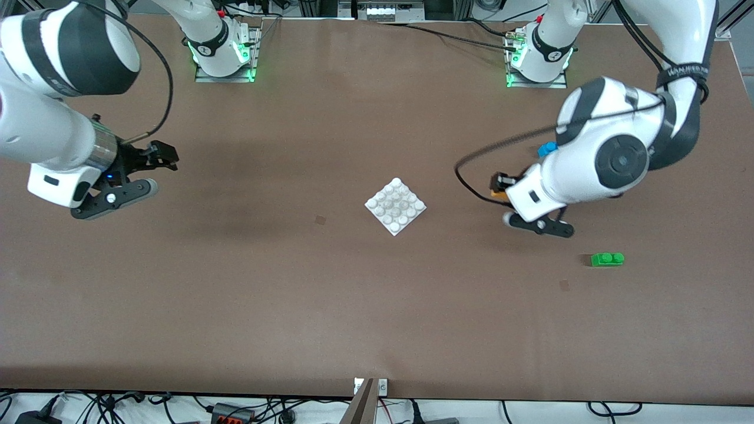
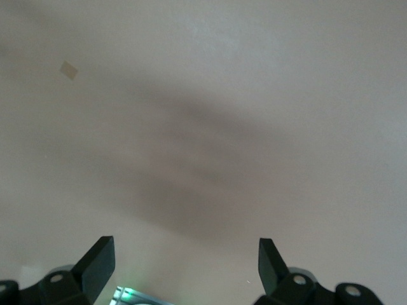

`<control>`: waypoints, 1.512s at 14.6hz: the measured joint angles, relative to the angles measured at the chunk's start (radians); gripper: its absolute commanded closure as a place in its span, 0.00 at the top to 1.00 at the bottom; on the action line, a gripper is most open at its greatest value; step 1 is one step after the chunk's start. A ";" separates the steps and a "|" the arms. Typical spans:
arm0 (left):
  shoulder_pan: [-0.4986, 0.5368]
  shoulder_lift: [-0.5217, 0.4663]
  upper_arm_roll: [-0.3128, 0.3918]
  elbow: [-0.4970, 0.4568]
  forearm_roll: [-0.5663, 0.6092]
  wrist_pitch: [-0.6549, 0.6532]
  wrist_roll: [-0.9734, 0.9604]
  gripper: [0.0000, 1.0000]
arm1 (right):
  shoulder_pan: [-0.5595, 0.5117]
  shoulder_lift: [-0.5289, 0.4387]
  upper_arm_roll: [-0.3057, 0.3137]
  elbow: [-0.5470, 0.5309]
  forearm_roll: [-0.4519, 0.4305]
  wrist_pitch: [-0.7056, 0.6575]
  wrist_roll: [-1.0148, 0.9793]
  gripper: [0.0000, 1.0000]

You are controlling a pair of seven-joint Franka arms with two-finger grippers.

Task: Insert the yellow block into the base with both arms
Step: 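Grasp and lift the yellow brick while the right gripper releases and retracts, then carry the yellow brick over the white base plate with the left gripper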

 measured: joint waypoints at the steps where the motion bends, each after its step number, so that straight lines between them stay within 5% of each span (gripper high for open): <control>1: -0.004 -0.004 -0.014 0.001 0.000 0.000 0.000 0.47 | -0.008 -0.009 -0.006 -0.007 0.000 -0.003 -0.010 1.00; 4: -0.010 -0.003 -0.025 0.001 0.001 0.015 -0.024 0.43 | -0.027 -0.096 -0.026 -0.098 0.000 -0.008 -0.012 1.00; 8: -0.093 -0.064 -0.064 0.019 0.131 0.011 -0.284 0.41 | -0.043 -0.213 -0.075 -0.209 0.000 0.078 -0.019 1.00; 11: -0.118 -0.089 -0.074 0.020 0.086 0.004 -0.305 0.40 | -0.053 -0.226 -0.078 -0.254 0.000 0.102 -0.020 1.00; 22: -0.061 0.159 -0.056 0.094 0.023 0.131 -0.200 0.38 | -0.077 -0.234 -0.087 -0.191 0.020 0.154 -0.022 1.00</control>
